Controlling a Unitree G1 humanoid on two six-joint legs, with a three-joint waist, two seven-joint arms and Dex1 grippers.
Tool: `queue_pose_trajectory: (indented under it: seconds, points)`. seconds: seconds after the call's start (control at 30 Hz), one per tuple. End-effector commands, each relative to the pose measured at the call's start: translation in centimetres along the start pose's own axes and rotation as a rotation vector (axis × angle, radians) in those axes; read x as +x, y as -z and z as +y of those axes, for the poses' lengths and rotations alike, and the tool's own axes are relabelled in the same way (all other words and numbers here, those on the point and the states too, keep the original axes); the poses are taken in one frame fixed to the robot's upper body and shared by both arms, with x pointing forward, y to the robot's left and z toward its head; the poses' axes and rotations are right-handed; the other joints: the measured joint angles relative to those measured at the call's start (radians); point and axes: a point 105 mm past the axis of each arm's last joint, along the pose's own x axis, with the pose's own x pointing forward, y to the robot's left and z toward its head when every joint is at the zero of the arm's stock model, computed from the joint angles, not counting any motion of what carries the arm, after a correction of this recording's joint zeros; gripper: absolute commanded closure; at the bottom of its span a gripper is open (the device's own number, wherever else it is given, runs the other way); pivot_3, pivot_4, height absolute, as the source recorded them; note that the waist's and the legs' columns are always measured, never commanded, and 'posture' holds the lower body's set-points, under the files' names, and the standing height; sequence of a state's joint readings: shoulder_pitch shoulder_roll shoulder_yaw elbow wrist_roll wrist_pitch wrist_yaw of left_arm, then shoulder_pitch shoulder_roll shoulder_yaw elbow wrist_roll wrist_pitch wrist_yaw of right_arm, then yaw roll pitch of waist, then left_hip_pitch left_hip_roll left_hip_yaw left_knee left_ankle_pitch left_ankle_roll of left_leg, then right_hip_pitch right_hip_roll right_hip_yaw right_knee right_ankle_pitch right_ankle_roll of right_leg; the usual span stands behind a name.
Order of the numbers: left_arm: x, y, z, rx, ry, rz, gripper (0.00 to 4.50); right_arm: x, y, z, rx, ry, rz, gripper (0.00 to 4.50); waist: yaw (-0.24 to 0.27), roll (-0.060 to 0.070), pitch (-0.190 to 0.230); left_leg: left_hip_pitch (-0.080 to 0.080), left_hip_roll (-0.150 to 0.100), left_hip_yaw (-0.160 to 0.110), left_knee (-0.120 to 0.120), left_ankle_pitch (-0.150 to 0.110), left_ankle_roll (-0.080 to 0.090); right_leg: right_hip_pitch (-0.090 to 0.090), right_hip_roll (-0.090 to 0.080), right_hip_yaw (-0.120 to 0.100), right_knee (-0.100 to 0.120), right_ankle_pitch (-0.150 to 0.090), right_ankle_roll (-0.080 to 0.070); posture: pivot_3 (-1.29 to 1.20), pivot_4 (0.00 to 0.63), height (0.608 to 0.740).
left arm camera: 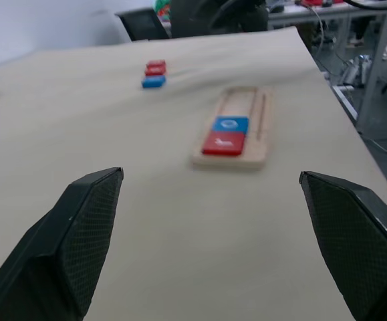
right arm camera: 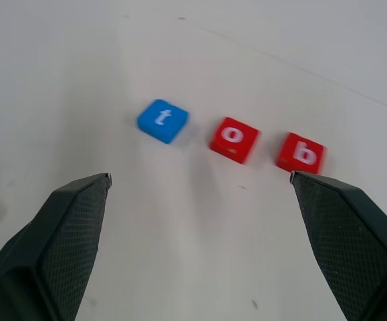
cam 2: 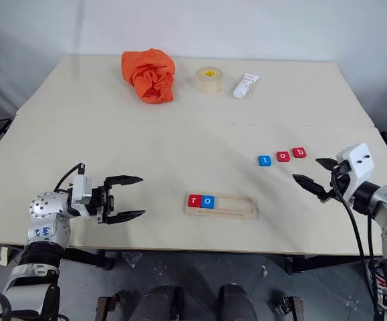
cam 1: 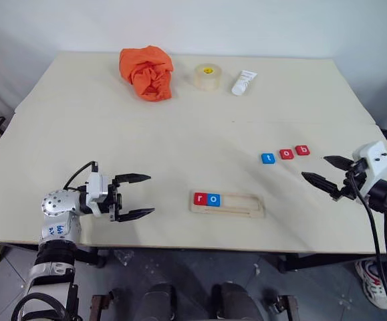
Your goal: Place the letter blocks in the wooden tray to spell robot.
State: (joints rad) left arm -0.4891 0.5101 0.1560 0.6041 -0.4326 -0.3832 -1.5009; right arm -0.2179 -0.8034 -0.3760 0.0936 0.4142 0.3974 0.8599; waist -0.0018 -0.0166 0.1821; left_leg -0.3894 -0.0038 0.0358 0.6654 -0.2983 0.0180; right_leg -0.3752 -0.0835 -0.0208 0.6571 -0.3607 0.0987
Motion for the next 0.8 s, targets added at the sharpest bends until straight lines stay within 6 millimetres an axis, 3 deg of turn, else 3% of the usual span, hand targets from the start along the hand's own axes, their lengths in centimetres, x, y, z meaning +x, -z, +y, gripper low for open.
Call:
queue_pose_trajectory:
  seconds: [0.03, 0.63, 0.8]
  points:
    - [0.1, -0.8, -0.2, 0.014, 0.078, -0.034, 0.01, -0.9, -1.1, -0.1, 0.005, 0.051, -0.047, 0.00, -0.002, 0.000, 0.000, 0.000, 0.000, 0.000, 0.000, 0.000, 0.000, 0.000, 0.000, 0.000, 0.000, 0.000, 0.000, 0.00, 0.150, 0.740]
    - [0.6, -0.8, 0.0, -0.023, 0.102, 0.010, 0.01, -1.2, -0.2, 0.0, 0.048, 0.087, -0.018, 0.00, -0.003, 0.000, 0.000, 0.001, 0.000, 0.000, -0.001, 0.000, 0.000, 0.000, 0.000, 0.001, 0.000, 0.000, 0.000, 0.00, 0.150, 0.740]
    - [1.1, -1.0, -0.2, -0.030, 0.113, -0.007, 0.01, 0.2, -0.3, -0.9, 0.074, 0.137, -0.018, 0.00, -0.009, 0.000, 0.000, 0.001, 0.000, 0.000, -0.001, 0.000, 0.000, 0.000, 0.000, 0.001, 0.000, 0.000, 0.000, 0.00, 0.150, 0.740]
